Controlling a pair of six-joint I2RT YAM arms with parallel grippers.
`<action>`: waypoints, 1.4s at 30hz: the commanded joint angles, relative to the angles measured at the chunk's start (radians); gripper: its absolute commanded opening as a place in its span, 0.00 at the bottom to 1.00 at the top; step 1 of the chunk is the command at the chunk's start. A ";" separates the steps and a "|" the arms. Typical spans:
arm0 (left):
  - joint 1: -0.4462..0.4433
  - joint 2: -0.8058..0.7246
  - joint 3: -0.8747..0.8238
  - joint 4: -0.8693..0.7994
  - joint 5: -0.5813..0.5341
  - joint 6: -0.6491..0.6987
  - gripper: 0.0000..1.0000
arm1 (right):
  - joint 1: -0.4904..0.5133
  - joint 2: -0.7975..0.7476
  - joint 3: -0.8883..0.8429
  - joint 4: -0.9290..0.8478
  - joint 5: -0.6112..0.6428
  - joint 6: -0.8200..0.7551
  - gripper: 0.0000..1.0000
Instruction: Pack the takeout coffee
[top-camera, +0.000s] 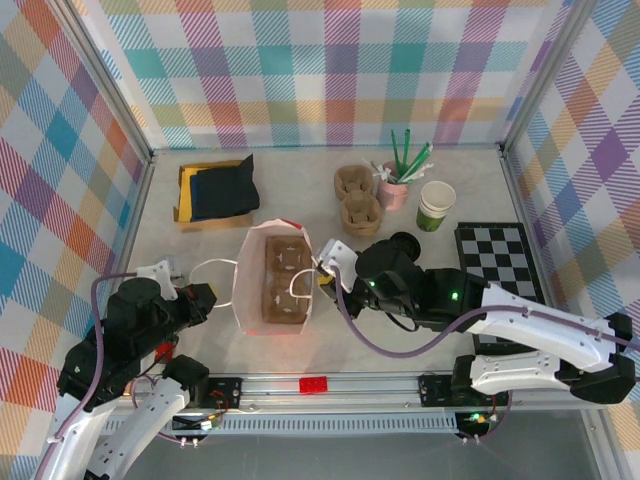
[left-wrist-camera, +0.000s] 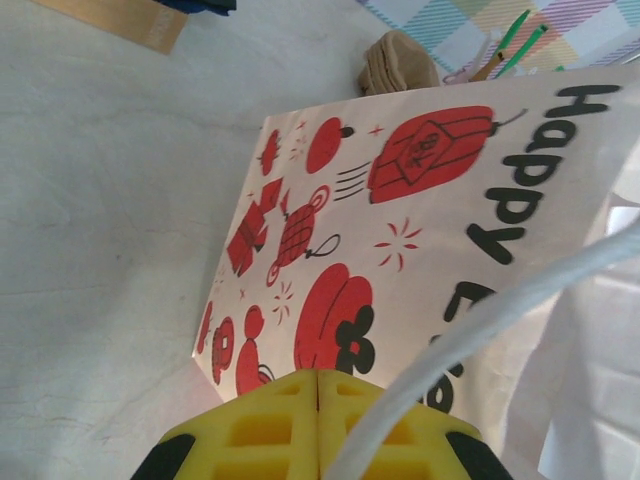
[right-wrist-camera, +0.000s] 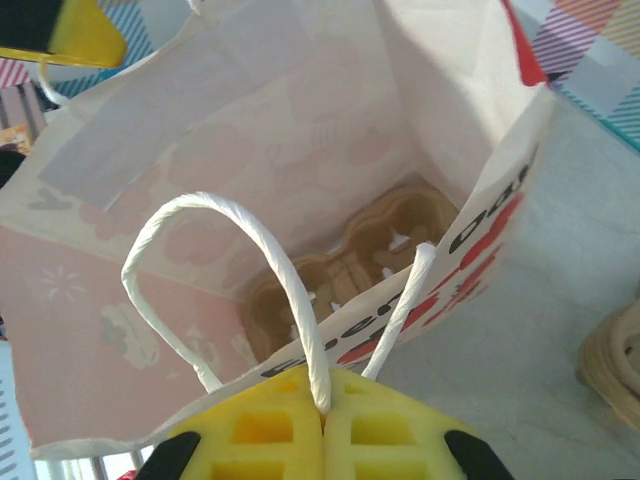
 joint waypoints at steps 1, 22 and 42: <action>-0.009 -0.020 -0.002 -0.074 0.011 0.007 0.00 | 0.047 -0.024 -0.023 0.016 0.015 0.040 0.00; -0.009 -0.080 -0.026 -0.123 0.006 -0.010 0.00 | 0.100 -0.004 -0.064 -0.025 0.075 0.077 0.01; -0.009 0.322 0.297 0.105 0.042 0.085 0.83 | -0.165 0.218 0.277 -0.072 0.154 -0.251 0.85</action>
